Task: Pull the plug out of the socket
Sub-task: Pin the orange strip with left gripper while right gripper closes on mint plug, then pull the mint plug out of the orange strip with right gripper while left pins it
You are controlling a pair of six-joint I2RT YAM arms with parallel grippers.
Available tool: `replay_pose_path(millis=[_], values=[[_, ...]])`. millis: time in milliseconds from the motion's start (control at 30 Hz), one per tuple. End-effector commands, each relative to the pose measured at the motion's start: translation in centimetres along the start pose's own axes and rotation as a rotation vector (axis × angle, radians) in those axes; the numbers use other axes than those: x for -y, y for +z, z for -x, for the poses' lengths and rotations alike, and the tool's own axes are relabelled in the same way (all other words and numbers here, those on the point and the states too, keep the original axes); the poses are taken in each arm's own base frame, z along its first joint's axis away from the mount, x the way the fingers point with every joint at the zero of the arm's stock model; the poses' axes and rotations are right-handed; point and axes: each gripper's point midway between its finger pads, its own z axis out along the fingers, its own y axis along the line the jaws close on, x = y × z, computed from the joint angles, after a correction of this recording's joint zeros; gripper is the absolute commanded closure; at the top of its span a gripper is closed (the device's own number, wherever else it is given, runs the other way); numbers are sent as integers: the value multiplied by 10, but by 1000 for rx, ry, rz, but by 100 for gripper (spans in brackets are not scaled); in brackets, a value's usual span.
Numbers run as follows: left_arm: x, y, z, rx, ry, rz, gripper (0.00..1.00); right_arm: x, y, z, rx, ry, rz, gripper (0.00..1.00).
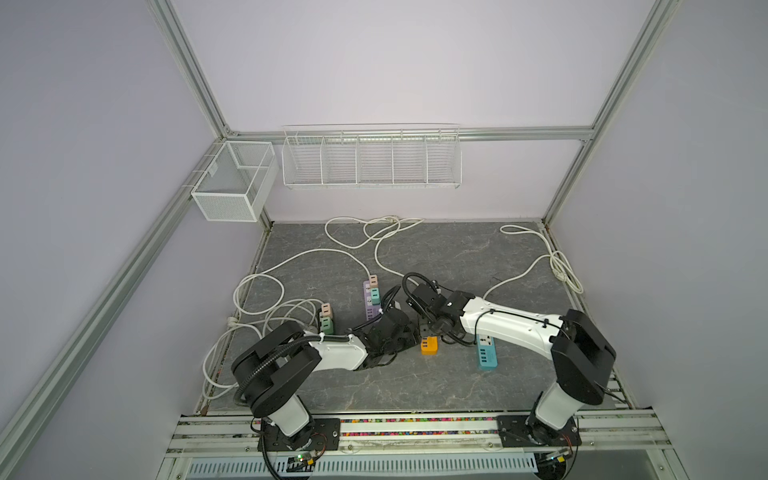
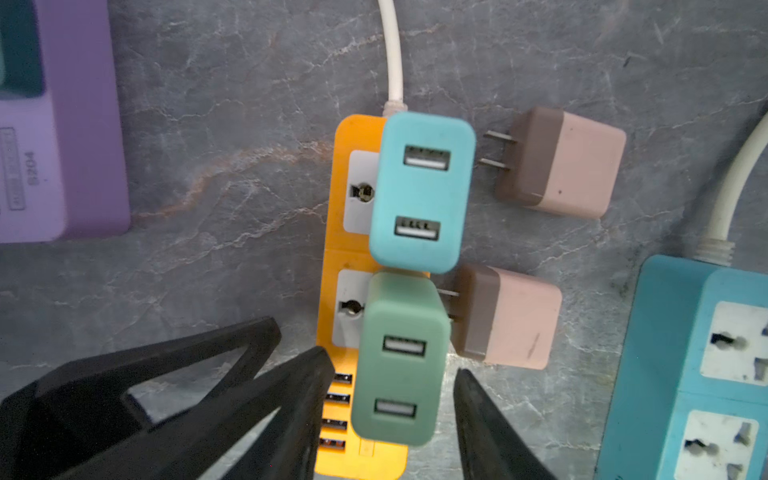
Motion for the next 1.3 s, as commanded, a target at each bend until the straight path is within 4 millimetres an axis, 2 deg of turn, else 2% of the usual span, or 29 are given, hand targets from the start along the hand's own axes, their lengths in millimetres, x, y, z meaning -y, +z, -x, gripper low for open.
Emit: replay_pose_path(millis=[0,333,567,1267], values=[[13,7,6,3,-33,-43,52,0,4,5,9,20,-11,49],[0,10,-3,-34,-39,-13,55,0,15,4,-18,20,-24,55],[-12,9,-11,-62,-28,34,62,1,19,5,-20,25,-27,59],[-12,8,-18,-83,-9,49,65,2,28,1,-40,10,-47,72]])
